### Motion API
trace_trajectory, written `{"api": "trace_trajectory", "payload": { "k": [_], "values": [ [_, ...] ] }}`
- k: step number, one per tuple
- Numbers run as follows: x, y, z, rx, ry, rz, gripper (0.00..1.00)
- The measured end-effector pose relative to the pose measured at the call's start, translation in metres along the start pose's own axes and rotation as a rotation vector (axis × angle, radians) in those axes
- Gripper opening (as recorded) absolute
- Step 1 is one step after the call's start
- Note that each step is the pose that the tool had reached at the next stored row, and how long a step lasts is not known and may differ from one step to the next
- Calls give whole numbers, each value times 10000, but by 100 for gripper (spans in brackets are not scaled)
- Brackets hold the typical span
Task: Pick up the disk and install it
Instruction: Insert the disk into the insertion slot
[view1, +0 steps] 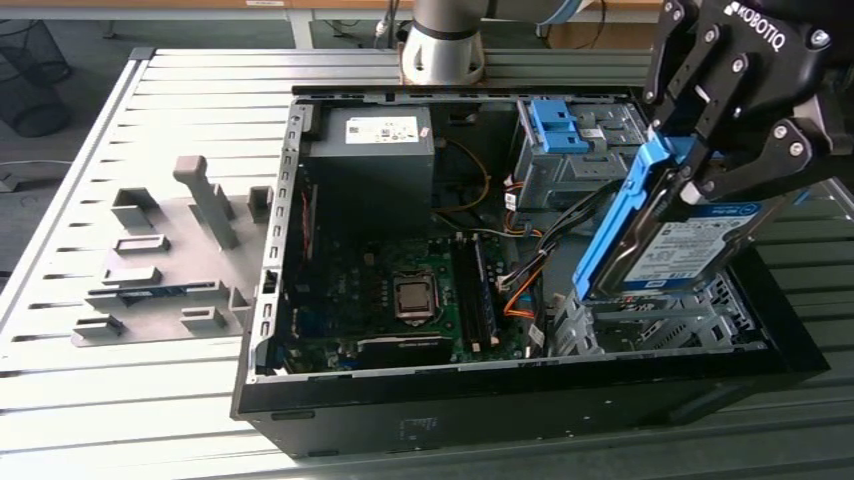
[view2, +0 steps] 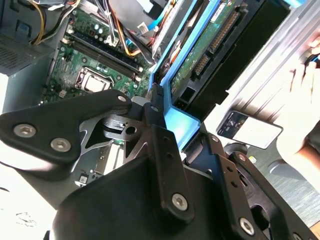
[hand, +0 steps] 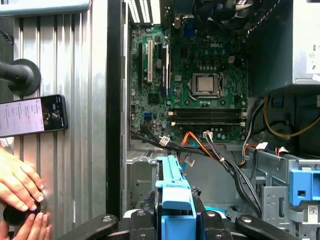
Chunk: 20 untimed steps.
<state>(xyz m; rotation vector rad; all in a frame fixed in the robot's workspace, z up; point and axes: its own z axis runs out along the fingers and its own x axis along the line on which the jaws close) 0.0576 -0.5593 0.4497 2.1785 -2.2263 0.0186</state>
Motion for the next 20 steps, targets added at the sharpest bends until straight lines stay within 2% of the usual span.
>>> {"api": "trace_trajectory", "payload": {
  "k": [2, 9, 20],
  "values": [
    [-1, -23, 3, 0, 1, 8, 36],
    [-1, -26, 6, 0, 0, 11, 36],
    [-3, -94, 54, 0, 0, 24, 36]
  ]
}}
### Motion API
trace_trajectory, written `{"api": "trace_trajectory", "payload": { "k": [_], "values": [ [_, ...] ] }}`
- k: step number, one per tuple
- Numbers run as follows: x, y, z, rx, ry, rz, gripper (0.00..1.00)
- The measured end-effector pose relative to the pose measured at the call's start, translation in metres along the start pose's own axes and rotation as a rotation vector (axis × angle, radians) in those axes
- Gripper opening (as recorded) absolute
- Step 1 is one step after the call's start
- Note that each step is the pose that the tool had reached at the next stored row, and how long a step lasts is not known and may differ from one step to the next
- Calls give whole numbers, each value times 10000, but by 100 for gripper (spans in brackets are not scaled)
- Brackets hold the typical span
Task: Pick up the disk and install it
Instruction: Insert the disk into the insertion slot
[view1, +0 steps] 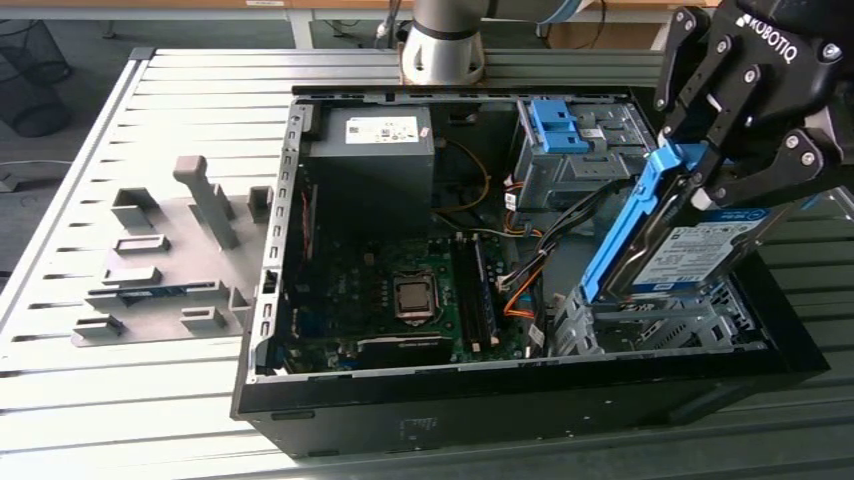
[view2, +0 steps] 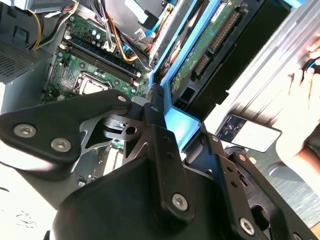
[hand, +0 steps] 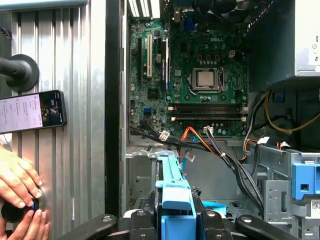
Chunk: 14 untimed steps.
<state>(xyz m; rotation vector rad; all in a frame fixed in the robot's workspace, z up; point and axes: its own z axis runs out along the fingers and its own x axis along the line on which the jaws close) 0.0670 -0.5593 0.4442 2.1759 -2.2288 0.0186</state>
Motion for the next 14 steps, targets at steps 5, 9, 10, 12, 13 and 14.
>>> {"api": "trace_trajectory", "payload": {
  "k": [5, 9, 10, 12, 13, 14],
  "values": [
    [0, -12, 20, -1, -14, 2, 36],
    [-1, -12, 34, -3, -135, 0, 36],
    [-2, -13, 38, -4, -157, -1, 36],
    [-2, -13, 46, -4, -165, -1, 36],
    [-2, -13, 50, -4, -165, 3, 36],
    [-2, -13, 53, -4, -164, 16, 36]
  ]
}}
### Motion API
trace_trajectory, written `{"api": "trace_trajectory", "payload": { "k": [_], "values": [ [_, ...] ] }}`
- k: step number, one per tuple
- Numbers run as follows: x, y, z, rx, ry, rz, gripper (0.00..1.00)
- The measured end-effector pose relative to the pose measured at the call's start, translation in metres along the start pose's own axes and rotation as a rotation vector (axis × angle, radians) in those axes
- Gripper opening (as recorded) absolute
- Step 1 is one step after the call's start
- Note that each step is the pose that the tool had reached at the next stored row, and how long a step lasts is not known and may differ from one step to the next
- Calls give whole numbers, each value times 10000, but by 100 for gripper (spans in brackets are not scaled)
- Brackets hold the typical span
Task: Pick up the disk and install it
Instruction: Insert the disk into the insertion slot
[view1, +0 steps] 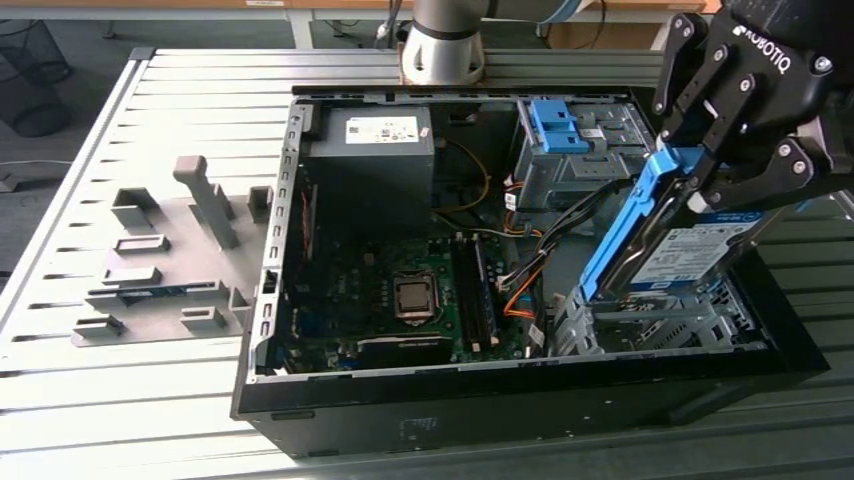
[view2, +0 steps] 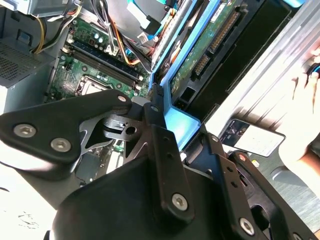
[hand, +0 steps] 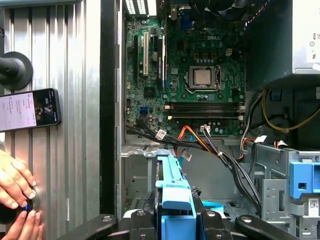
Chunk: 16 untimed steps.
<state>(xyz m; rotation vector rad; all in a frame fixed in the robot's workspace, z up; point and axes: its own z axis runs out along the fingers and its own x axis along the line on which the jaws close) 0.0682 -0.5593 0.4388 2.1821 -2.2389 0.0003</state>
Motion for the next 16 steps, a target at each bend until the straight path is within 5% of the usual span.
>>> {"api": "trace_trajectory", "payload": {
  "k": [16],
  "values": [
    [26, -1, 35, -1, 6, 148, 36]
  ]
}}
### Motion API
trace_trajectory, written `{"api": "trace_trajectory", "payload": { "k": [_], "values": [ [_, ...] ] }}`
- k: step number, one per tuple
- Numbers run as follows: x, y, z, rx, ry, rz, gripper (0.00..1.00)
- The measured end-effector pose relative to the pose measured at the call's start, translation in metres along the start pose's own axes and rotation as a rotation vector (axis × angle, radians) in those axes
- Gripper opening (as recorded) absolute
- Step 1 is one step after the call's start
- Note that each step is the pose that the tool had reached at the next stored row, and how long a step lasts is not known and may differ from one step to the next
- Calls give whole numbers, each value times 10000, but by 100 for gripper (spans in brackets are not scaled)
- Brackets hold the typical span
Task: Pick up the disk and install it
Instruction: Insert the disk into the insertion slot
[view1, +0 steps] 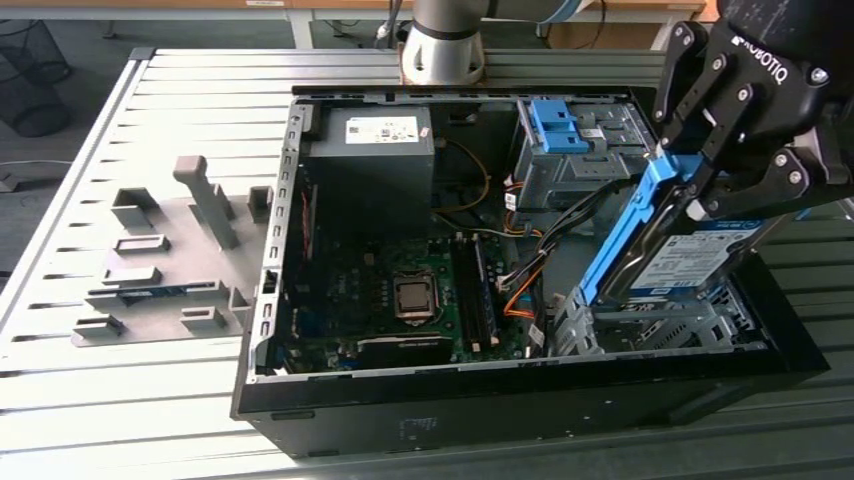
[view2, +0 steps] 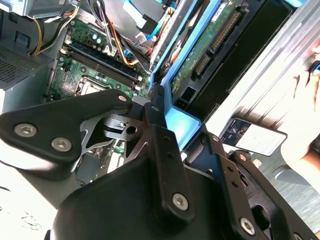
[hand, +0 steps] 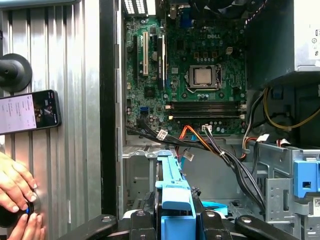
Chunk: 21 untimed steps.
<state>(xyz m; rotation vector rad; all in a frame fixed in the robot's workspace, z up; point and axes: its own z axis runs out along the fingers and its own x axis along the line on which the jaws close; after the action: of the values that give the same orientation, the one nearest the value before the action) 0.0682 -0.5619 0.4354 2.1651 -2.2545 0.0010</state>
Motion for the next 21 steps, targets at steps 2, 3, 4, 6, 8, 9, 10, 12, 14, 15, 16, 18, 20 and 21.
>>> {"api": "trace_trajectory", "payload": {
  "k": [2, 3, 4, 6, 8, 9, 10, 12, 14, 15, 16, 18, 20, 21],
  "values": [
    [0, 0, 6, 0, 1, 15, 36],
    [1, -1, 9, -1, 3, 23, 36],
    [1, -1, 13, -1, 1, 32, 36],
    [1, -2, 21, -1, 1, 45, 36],
    [1, -8, 33, -1, 0, 47, 36],
    [1, -12, 39, -1, 0, 47, 36],
    [0, -18, 46, -1, 0, 48, 36],
    [0, -21, 58, -1, 1, 49, 36],
    [0, -22, 74, -1, 0, 49, 36],
    [-1, -23, 79, -1, 0, 48, 36],
    [-1, -24, 82, -1, 0, 48, 36],
    [0, -24, 82, -1, 2, 48, 36],
    [-1, -24, 83, -1, 1, 48, 36],
    [-1, -24, 83, -1, 1, 48, 36]
  ]
}}
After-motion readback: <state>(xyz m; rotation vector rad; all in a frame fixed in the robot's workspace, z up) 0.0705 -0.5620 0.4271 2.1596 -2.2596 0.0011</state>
